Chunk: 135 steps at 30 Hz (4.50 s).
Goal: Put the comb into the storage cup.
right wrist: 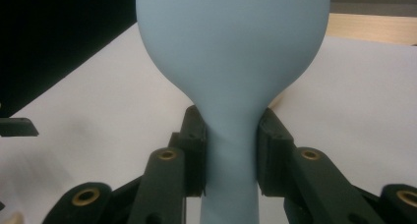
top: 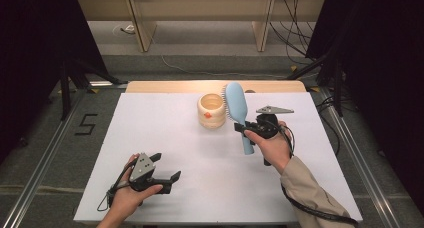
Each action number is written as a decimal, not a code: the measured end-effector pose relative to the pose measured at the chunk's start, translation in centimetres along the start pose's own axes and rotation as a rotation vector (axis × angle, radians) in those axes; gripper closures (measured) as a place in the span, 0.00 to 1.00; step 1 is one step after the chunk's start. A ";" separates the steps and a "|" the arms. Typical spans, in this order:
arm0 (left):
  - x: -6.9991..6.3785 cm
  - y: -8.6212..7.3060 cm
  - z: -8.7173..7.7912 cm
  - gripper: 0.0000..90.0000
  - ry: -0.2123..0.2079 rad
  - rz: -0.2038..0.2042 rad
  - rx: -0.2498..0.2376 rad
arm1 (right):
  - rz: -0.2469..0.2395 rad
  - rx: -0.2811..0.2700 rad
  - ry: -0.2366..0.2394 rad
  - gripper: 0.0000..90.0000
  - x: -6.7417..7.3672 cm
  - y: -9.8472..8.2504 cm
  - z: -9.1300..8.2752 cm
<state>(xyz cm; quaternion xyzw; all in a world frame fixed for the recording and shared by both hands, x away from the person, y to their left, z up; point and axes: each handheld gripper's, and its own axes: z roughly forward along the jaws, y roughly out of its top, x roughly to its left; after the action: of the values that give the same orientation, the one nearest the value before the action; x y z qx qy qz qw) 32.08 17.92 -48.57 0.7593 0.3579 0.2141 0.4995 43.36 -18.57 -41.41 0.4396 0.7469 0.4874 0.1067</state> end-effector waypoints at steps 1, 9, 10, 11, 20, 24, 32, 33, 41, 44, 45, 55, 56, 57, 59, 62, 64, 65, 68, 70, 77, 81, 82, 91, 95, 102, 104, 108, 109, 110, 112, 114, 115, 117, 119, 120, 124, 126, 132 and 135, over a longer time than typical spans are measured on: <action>0.0 0.0 0.0 0.09 0.000 0.000 0.000 | 0.000 -0.003 0.006 0.78 0.1 0.0 0.0; 0.0 0.0 0.0 0.09 0.001 0.000 0.001 | -0.022 0.014 0.036 0.78 0.9 -0.1 0.3; 0.0 0.0 0.0 0.09 0.001 0.000 0.001 | -0.024 0.014 0.037 0.78 0.9 -0.1 0.3; 0.0 0.0 0.0 0.09 0.001 0.001 0.000 | -0.025 0.013 0.038 0.78 1.0 -0.2 0.3; 0.0 0.0 0.0 0.09 0.002 -0.001 0.000 | -0.036 0.012 0.060 0.78 2.0 -0.2 0.5; 0.0 0.0 0.0 0.09 0.002 -0.001 -0.001 | -0.045 0.007 0.076 0.78 2.6 -0.4 0.7; 0.0 0.0 0.0 0.09 0.003 0.000 0.000 | -0.069 -0.001 0.090 0.78 3.6 -0.6 0.9; 0.0 0.0 0.0 0.09 0.003 0.000 0.000 | -0.069 -0.001 0.090 0.78 3.6 -0.6 0.9; 0.0 0.0 0.0 0.10 0.002 0.001 0.000 | -0.087 -0.002 0.103 0.78 4.3 -0.8 1.1; 0.0 0.0 0.0 0.10 0.002 0.003 0.000 | -0.092 0.000 0.107 0.78 4.5 -0.9 1.2; 0.0 0.0 0.0 0.09 0.002 0.003 0.000 | -0.092 0.000 0.109 0.78 4.6 -1.0 1.3; 0.0 0.0 0.0 0.09 0.000 0.002 0.001 | -0.108 -0.008 0.119 0.78 5.4 -1.2 1.5; 0.0 0.0 0.0 0.10 0.000 0.003 0.001 | -0.110 -0.009 0.120 0.78 5.4 -1.3 1.5; 0.0 0.0 0.0 0.09 0.000 0.003 0.000 | -0.113 -0.011 0.121 0.78 5.5 -1.3 1.6; 0.0 0.0 0.0 0.09 0.001 0.003 0.001 | -0.114 -0.011 0.124 0.78 5.7 -1.4 1.6; 0.0 0.0 0.0 0.10 0.000 0.003 0.000 | -0.117 -0.011 0.130 0.78 5.9 -1.5 1.6; 0.0 0.0 0.0 0.09 -0.001 0.003 0.000 | -0.121 -0.012 0.132 0.78 6.1 -1.5 1.7; 0.0 0.0 0.0 0.10 -0.001 0.003 0.000 | -0.122 -0.012 0.133 0.78 6.1 -1.5 1.7; -0.1 0.0 0.0 0.10 -0.001 0.004 0.000 | -0.123 -0.012 0.136 0.78 6.3 -1.6 1.8; -0.1 0.0 0.0 0.09 -0.004 0.003 -0.002 | -0.123 -0.011 0.138 0.78 6.4 -1.6 1.8; -0.5 0.3 0.2 0.08 -0.023 -0.003 -0.011 | -0.126 -0.015 0.148 0.78 6.9 -1.8 1.9; -1.0 0.6 0.3 0.05 -0.043 -0.021 -0.022 | -0.122 -0.016 0.153 0.78 7.3 -2.0 2.3; -1.1 0.7 0.4 0.05 -0.048 -0.024 -0.024 | -0.122 -0.016 0.153 0.78 7.3 -2.0 2.3; -2.7 1.6 1.4 0.00 -0.086 -0.034 -0.019 | -0.127 -0.003 0.168 0.78 8.2 -2.5 2.9; -3.2 2.0 2.0 0.00 -0.101 -0.043 -0.023 | -0.127 -0.003 0.175 0.78 8.6 -2.6 3.0; -4.5 2.8 3.8 0.00 -0.171 -0.062 -0.023 | -0.124 -0.006 0.183 0.78 9.0 -2.7 3.1; -4.8 3.0 4.3 0.01 -0.184 -0.064 -0.017 | -0.125 -0.007 0.186 0.78 9.1 -2.7 3.2; -5.1 3.3 5.1 0.03 -0.198 -0.074 -0.021 | -0.125 -0.004 0.190 0.78 9.2 -2.8 3.2; -5.1 3.4 5.3 0.03 -0.204 -0.075 -0.022 | -0.125 -0.004 0.190 0.78 9.2 -2.8 3.2; -5.2 3.6 5.6 0.04 -0.212 -0.089 -0.027 | -0.125 -0.006 0.189 0.78 9.2 -2.8 3.2; -5.3 3.7 5.7 0.05 -0.216 -0.096 -0.027 | -0.125 -0.007 0.190 0.78 9.2 -2.8 3.2; -5.5 3.8 6.1 0.06 -0.223 -0.100 -0.024 | -0.124 -0.008 0.189 0.78 9.2 -2.8 3.2; -5.5 3.8 6.3 0.07 -0.225 -0.103 -0.025 | -0.123 -0.007 0.189 0.78 9.2 -2.8 3.2; -5.6 3.8 6.4 0.08 -0.226 -0.104 -0.024 | -0.121 -0.006 0.189 0.78 9.2 -2.8 3.3; -5.7 3.9 6.6 0.09 -0.229 -0.109 -0.023 | -0.120 -0.005 0.189 0.78 9.2 -2.8 3.3; -5.7 3.9 6.7 0.10 -0.233 -0.115 -0.023 | -0.120 -0.005 0.190 0.78 9.2 -2.8 3.3; -5.7 3.9 6.9 0.14 -0.234 -0.131 -0.024 | -0.120 -0.006 0.188 0.78 9.2 -2.9 3.4; -5.7 3.9 7.0 0.16 -0.237 -0.133 -0.027 | -0.121 -0.005 0.188 0.78 9.2 -2.9 3.4; -5.9 4.0 7.3 0.18 -0.244 -0.134 -0.024 | -0.121 -0.005 0.186 0.78 9.1 -2.9 3.5; -5.9 4.0 7.4 0.20 -0.254 -0.132 -0.028 | -0.124 -0.007 0.184 0.78 9.1 -2.9 3.5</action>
<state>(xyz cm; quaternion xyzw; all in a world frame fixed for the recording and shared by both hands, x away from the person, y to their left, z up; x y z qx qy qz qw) 34.56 7.97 -47.77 0.7480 0.3382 0.0878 0.5643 38.43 -9.84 -43.13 0.3456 0.7776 0.5208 0.0689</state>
